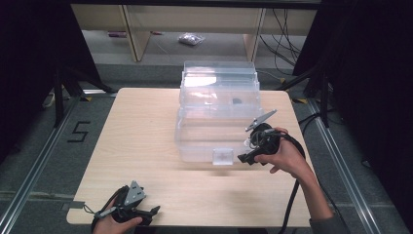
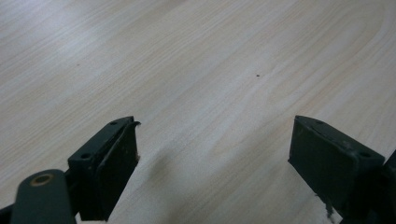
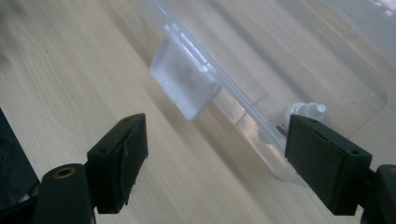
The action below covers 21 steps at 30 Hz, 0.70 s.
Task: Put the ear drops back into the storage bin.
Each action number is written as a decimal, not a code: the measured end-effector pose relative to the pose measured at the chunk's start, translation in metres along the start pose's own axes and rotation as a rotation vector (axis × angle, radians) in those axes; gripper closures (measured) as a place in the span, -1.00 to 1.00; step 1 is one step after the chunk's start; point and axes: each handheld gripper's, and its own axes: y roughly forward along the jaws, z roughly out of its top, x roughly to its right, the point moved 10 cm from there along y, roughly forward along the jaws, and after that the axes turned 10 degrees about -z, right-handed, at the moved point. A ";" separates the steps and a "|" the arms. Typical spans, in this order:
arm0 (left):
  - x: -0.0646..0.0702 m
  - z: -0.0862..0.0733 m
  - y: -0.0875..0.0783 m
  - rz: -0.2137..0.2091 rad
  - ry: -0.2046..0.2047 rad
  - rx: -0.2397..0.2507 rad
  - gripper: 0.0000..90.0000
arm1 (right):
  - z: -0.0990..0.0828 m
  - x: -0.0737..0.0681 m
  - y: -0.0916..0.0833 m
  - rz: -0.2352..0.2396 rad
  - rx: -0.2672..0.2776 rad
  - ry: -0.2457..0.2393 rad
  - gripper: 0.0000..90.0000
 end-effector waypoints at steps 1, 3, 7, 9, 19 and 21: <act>0.000 0.000 0.000 0.000 0.000 0.000 -0.67 | 0.000 0.000 0.000 -0.004 0.006 -0.007 -0.50; 0.000 0.000 0.000 0.000 0.000 0.000 -0.67 | -0.002 -0.003 -0.001 0.007 0.004 -0.002 -0.50; 0.000 0.000 0.000 0.001 0.000 0.001 -0.67 | -0.007 -0.007 -0.003 0.007 0.001 0.006 -0.54; 0.000 0.000 0.000 0.001 0.000 0.001 -0.67 | -0.007 -0.007 -0.002 0.005 0.024 -0.018 -0.54; 0.000 0.000 0.000 0.001 0.000 0.001 -0.67 | -0.023 -0.020 -0.001 0.025 0.041 0.007 -0.55; 0.000 0.000 0.000 0.002 -0.001 0.001 -0.67 | -0.024 -0.020 0.000 0.021 0.070 -0.015 -0.55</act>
